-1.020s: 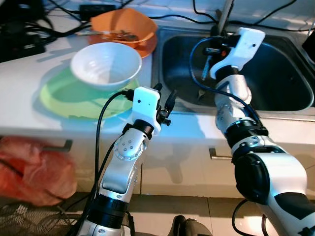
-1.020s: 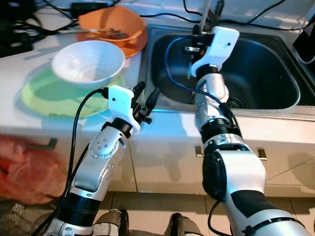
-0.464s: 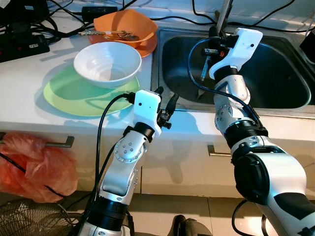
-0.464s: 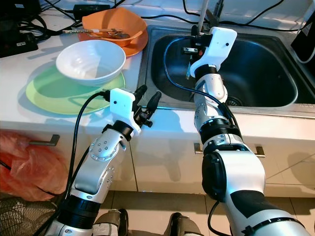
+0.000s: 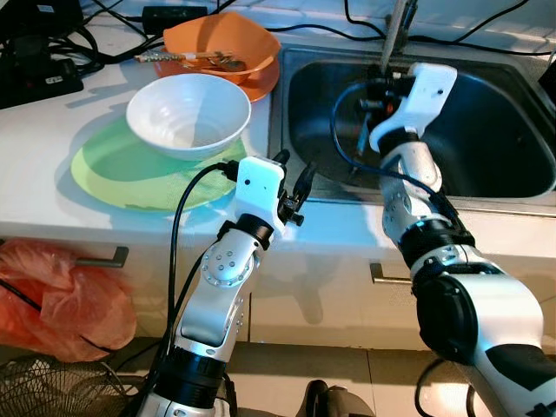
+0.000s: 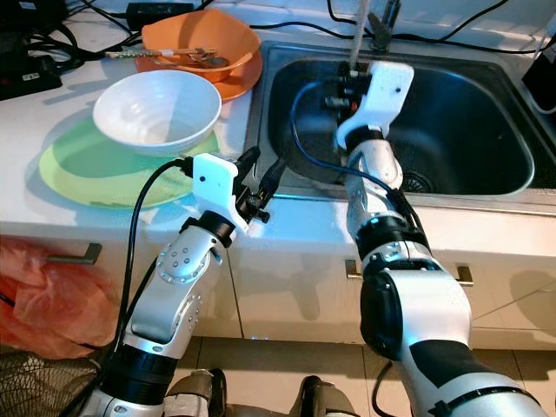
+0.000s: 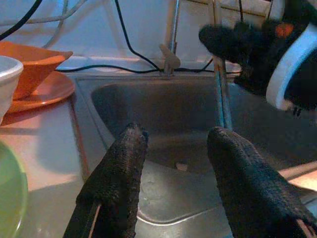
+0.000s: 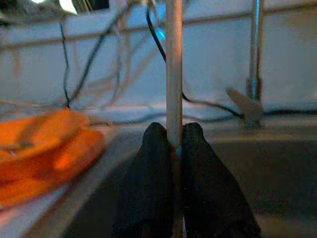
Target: Kitchen organization
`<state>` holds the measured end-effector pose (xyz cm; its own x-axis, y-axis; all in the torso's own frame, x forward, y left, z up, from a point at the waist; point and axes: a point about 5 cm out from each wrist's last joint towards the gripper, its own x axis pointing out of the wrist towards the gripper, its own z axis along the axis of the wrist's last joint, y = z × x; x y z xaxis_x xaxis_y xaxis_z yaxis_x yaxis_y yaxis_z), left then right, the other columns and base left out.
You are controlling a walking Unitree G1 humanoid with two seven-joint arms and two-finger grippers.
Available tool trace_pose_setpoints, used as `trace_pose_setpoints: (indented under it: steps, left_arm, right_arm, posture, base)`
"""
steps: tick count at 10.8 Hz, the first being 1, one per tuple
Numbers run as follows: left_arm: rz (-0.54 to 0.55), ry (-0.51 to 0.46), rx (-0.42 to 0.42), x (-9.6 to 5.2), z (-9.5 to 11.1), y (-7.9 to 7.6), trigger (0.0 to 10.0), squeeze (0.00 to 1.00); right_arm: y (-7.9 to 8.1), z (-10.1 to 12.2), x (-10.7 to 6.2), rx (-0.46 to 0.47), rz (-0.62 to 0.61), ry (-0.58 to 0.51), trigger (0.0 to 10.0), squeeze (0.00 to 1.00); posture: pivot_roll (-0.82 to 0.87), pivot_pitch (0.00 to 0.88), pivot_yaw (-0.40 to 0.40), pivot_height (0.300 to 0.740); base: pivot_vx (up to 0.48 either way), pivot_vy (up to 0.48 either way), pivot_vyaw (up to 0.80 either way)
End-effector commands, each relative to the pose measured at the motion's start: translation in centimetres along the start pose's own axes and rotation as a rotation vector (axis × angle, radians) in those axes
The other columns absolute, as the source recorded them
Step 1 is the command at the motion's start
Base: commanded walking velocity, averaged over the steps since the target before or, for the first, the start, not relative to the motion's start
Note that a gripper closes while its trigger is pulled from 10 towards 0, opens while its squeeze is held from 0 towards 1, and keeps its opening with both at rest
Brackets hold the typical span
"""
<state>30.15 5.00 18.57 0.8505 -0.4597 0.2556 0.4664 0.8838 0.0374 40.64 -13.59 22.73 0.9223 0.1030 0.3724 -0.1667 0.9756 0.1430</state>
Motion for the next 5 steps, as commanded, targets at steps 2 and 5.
trace_pose_setpoints:
  steps: [2,5]
  left_arm:
    - [-0.016,0.043,0.003,0.0,-0.7,-0.3,10.0,0.00]
    - [-0.015,0.042,0.004,-0.1,-0.6,-0.3,10.0,0.00]
  right_arm:
    - [-0.1,-1.8,-1.0,-0.049,0.014,0.087,10.0,0.00]
    - [1.2,-1.4,-0.8,-0.051,0.070,0.053,10.0,0.08]
  posture:
    - [0.18,0.182,-0.051,0.740]
    - [0.18,0.187,-0.050,0.740]
  base:
    - [0.000,0.000,0.00]
    - [0.000,0.000,0.00]
